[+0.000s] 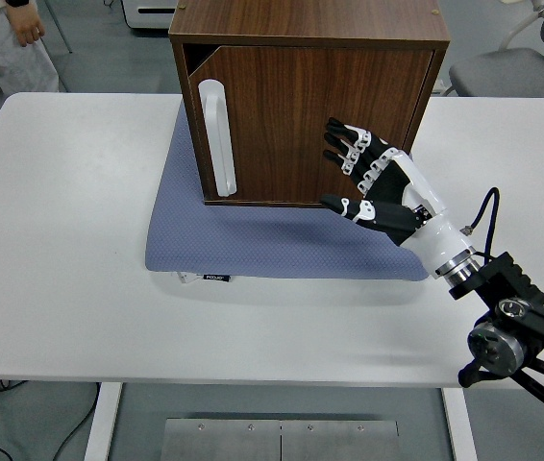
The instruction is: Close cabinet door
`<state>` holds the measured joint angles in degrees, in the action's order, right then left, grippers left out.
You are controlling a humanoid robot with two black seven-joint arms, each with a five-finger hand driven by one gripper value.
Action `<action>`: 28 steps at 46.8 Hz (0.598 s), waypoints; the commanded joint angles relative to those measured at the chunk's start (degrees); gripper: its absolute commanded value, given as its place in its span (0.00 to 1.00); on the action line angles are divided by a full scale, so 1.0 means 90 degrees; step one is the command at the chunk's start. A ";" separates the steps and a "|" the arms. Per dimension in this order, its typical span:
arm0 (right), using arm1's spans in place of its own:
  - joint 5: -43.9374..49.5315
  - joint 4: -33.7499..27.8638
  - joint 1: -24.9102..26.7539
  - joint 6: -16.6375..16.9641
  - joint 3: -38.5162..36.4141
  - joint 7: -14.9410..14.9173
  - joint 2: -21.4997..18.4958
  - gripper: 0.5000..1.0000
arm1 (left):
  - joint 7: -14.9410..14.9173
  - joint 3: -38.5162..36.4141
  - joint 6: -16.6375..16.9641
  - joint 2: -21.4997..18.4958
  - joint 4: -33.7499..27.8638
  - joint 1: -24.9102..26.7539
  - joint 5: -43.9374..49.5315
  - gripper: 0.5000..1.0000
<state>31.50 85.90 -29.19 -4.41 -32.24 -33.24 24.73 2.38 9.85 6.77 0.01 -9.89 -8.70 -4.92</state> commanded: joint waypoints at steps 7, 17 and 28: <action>0.0005 0.0045 0.0275 0.0304 -0.0021 -0.0196 0.0503 1.00 | -0.0001 0.0000 -0.0001 -0.0001 -0.0004 0.0000 0.0000 1.00; 0.0005 0.0045 0.0470 0.0548 -0.0158 -0.0196 0.0855 1.00 | -0.0001 0.0000 -0.0001 -0.0001 -0.0004 0.0000 0.0000 1.00; 0.0005 0.0035 0.0861 0.0714 -0.0441 -0.0196 0.1138 1.00 | -0.0001 0.0000 -0.0001 -0.0001 -0.0004 0.0000 0.0000 1.00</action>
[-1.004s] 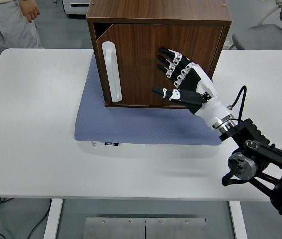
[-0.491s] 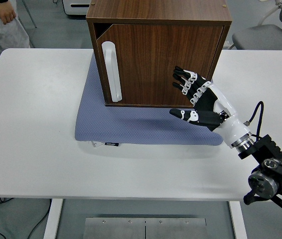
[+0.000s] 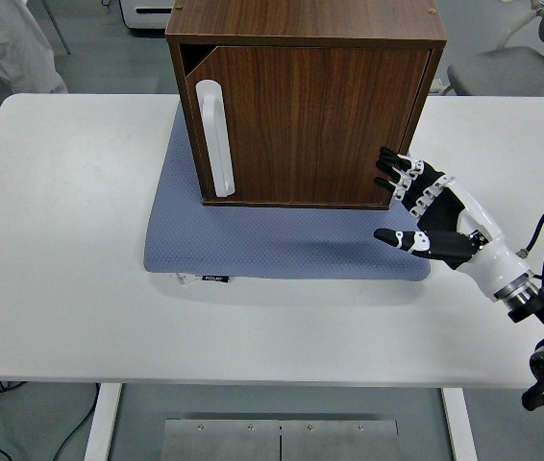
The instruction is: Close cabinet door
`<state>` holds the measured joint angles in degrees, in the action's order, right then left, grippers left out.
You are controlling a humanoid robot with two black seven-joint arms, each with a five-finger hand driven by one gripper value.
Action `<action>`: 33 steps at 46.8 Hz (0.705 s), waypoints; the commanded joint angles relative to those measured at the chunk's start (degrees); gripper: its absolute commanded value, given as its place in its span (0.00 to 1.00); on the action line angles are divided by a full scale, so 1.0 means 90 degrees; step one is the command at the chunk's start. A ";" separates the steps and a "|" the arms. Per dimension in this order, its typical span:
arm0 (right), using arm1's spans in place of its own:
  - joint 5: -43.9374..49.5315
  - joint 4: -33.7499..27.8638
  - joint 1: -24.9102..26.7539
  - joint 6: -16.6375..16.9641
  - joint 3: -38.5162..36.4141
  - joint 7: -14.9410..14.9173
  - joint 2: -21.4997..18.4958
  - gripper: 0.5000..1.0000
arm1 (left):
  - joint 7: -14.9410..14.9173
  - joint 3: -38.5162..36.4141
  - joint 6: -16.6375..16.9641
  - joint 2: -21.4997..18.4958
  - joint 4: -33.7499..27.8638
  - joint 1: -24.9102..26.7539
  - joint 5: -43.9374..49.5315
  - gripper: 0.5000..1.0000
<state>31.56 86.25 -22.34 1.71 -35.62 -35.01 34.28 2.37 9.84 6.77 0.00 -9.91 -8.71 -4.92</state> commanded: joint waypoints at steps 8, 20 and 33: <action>-0.0001 -0.0013 0.0363 0.0230 -0.0338 0.0001 0.0292 1.00 | 0.0001 0.0000 0.0000 0.0000 -0.0003 0.0000 0.0000 1.00; -0.0059 -0.0081 0.0666 0.0269 -0.0876 0.0001 0.0370 1.00 | 0.0001 0.0000 0.0000 0.0000 0.0007 0.0000 0.0000 1.00; -0.0605 -0.0403 0.0676 0.0240 -0.1247 0.0001 0.0331 1.00 | 0.0001 0.0000 0.0000 0.0000 -0.0003 0.0000 0.0000 1.00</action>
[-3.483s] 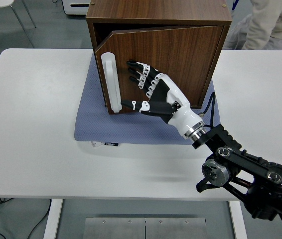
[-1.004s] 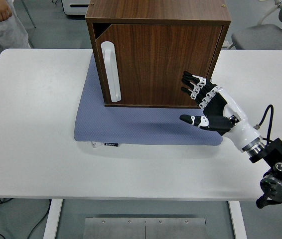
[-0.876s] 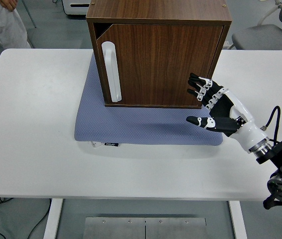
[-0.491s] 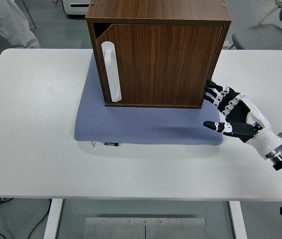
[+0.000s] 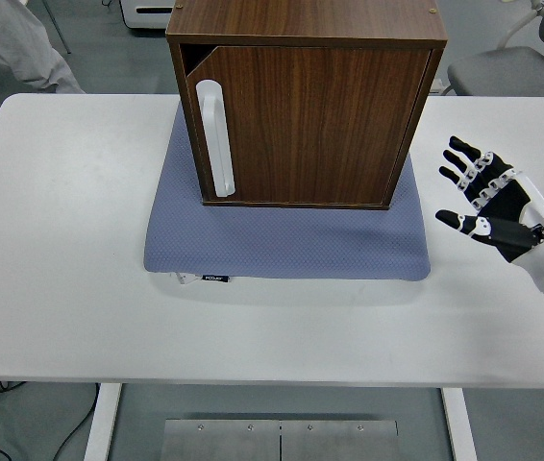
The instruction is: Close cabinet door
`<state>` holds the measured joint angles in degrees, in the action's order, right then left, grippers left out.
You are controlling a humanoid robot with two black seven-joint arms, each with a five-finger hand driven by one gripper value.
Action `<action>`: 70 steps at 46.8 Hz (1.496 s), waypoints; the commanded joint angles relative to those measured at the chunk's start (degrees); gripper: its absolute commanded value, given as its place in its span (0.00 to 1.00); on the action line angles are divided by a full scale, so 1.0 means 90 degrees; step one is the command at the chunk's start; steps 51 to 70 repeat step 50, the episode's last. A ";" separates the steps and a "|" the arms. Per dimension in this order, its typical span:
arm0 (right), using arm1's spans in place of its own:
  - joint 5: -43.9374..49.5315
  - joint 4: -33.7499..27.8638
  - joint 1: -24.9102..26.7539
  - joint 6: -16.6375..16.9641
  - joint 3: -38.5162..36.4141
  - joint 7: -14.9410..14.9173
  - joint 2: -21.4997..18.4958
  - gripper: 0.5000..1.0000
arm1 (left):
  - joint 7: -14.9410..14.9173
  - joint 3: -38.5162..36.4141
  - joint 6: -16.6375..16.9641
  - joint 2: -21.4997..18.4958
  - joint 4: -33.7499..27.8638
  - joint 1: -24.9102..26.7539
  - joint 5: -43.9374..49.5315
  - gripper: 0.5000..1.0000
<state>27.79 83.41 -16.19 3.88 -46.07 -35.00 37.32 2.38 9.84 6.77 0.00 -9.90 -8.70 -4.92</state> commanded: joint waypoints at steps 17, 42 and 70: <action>-0.0402 -0.0479 -0.0056 -0.0040 -0.0320 0.0148 -0.0094 1.00 | 0.0000 0.0000 0.0000 0.0000 -0.0003 0.0000 0.0000 1.00; -0.0871 -0.1377 -0.0398 -0.0089 -0.0438 0.0686 -0.0592 1.00 | 0.0000 0.0000 0.0000 0.0000 -0.0003 0.0000 0.0000 1.00; -0.0881 -0.1504 -0.0437 -0.0079 -0.0447 0.0696 -0.0602 1.00 | 0.0000 0.0000 0.0000 0.0000 -0.0003 0.0000 0.0000 1.00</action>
